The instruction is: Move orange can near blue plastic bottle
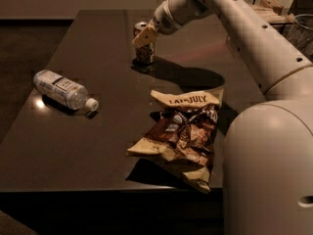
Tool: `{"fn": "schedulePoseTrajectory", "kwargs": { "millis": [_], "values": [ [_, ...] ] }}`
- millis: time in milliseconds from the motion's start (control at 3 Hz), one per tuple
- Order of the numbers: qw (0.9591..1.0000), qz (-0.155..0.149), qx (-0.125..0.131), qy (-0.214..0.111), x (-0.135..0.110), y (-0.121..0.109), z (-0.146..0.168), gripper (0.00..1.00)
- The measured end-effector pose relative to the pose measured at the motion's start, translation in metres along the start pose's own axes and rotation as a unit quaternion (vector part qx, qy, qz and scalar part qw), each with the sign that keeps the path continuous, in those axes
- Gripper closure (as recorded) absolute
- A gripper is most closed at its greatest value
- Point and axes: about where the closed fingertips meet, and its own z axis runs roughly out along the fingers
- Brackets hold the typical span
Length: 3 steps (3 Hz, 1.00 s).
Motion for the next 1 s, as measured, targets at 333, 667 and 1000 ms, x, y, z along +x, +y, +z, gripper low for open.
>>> {"fn": "schedulePoseTrajectory", "kwargs": {
  "millis": [333, 667, 1000],
  "values": [
    [0.9993, -0.021, -0.031, -0.007, -0.010, 0.028, 0.004, 0.93],
    [0.9963, -0.045, -0.070, -0.021, -0.027, 0.064, 0.008, 1.00],
    [0.9899, -0.068, -0.118, -0.039, -0.046, 0.102, 0.015, 1.00]
  ]
}}
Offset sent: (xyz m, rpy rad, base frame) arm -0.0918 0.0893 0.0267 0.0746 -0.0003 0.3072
